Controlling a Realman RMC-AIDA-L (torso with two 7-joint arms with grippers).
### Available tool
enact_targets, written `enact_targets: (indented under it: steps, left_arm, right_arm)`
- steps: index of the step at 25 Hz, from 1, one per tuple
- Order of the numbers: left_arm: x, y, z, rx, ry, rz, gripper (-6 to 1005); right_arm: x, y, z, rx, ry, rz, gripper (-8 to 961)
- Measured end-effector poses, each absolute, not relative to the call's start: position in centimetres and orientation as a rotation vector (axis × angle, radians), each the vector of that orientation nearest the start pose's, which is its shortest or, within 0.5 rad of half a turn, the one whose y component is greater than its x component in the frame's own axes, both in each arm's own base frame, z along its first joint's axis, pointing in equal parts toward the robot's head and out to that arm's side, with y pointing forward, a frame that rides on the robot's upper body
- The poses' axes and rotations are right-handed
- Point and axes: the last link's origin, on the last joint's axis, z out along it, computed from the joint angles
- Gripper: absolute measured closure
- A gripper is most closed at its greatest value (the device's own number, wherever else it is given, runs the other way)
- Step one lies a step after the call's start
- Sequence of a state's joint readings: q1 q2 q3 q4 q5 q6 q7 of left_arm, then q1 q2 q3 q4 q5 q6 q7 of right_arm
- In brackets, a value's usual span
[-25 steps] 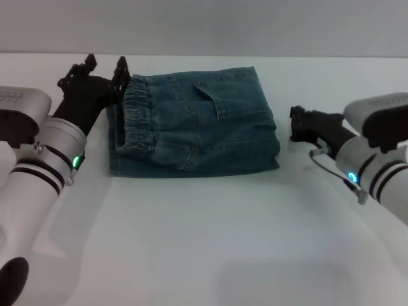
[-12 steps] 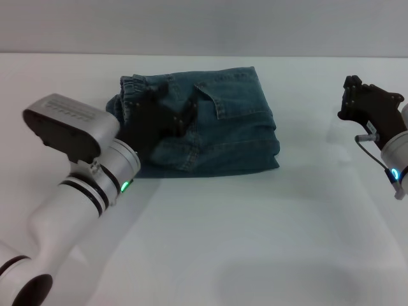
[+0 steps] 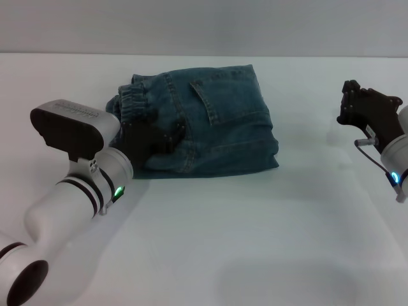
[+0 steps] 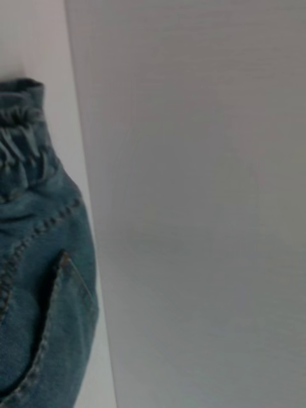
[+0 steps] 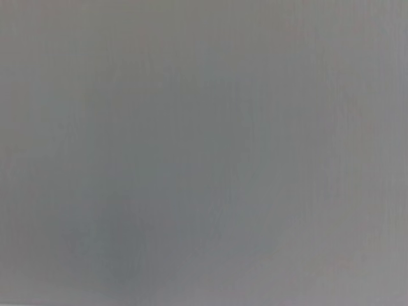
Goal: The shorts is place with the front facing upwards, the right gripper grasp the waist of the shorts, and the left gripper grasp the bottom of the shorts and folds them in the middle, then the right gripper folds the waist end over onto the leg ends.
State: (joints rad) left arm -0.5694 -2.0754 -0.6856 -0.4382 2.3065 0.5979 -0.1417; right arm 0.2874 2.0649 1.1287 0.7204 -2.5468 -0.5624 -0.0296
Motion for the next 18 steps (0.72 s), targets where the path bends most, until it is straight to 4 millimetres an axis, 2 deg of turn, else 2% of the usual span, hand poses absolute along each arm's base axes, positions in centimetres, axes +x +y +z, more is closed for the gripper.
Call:
enact_targets:
  steps: [4,7,12,14,18]
  left_arm:
    - [-26.2,36.0,-11.0,-2.029,-0.757,-0.526,392]
    - [-25.1,35.3,-10.2,-1.992,-0.66,-0.646,393]
    - [-23.6,34.4,-7.3,-1.828,-0.477,-0.816,393]
    - [-24.0,34.8,-6.4,-1.781,-0.465,-0.806,392]
    - [-26.3,36.1,-5.3,-1.732,-0.522,-0.707,389]
  right_arm:
    - [28.8,35.4,-4.6,-1.734,0.722,0.564,954]
    - [29.0,35.0,-4.3,-1.71,0.71,0.584,954]
    - [29.7,33.4,-1.6,-1.58,0.621,0.685,955]
    - [30.2,32.5,-0.4,-1.517,0.564,0.718,955]
    - [31.7,30.1,1.3,-1.418,0.433,0.75,951]
